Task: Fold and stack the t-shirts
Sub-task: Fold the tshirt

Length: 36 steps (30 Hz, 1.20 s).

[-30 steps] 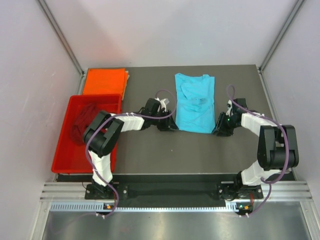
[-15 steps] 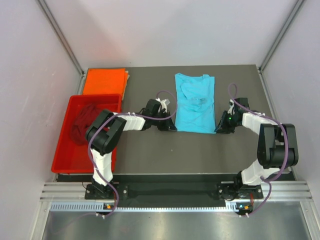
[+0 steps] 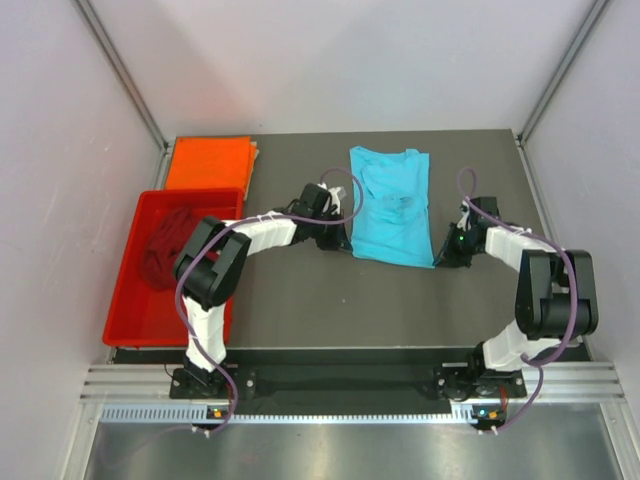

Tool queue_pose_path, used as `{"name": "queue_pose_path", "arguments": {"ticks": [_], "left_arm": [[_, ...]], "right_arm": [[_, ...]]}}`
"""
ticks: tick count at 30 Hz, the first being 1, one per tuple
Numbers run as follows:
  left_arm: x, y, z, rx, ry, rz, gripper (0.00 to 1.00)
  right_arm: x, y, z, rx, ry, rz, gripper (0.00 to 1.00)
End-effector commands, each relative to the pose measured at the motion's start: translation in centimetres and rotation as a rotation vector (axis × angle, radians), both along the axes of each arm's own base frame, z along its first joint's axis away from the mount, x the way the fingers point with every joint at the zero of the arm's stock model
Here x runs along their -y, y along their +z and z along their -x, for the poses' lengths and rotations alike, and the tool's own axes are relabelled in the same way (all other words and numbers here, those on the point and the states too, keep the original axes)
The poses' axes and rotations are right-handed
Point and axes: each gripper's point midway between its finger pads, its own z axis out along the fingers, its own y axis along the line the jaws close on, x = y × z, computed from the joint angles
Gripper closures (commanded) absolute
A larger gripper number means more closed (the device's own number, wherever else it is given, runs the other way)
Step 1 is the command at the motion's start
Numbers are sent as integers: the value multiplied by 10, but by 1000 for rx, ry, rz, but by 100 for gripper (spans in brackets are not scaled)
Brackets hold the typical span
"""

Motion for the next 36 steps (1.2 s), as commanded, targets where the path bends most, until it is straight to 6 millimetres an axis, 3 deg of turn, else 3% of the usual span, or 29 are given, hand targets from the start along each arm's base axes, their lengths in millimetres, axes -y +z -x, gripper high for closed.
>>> {"name": "queue_pose_path", "arguments": {"ticks": [1, 7, 8, 12, 16, 19, 20, 23, 28, 34, 36], "left_arm": [[-15, 2, 9, -25, -11, -88, 100], [-17, -19, 26, -114, -21, -89, 100], [-14, -18, 26, -109, -23, -67, 87], [-6, -5, 35, -107, -37, 33, 67], [-4, 7, 35, -100, -16, 72, 60], [-3, 4, 32, -108, 4, 68, 55], [-1, 4, 32, -117, 8, 79, 54], [6, -2, 32, -146, 8, 109, 53], [6, -20, 31, -200, 44, 91, 52], [8, -27, 28, -210, 71, 84, 55], [8, -31, 28, -217, 79, 75, 75]], "right_arm": [[15, 5, 2, 28, -40, 52, 100], [11, 4, 14, 39, -31, 32, 100], [11, 4, 15, 39, -30, 31, 100], [9, 0, 22, 30, -11, 24, 100], [9, -1, 25, 24, -16, 25, 99], [7, 6, 23, 41, -24, 11, 90], [6, 9, 21, 54, -24, 5, 82], [4, 15, 16, 71, -26, -5, 68], [0, 18, 7, 62, -29, -35, 62], [-3, 2, 12, 13, -97, -72, 57], [-6, -4, 12, 8, -111, -90, 57]]}}
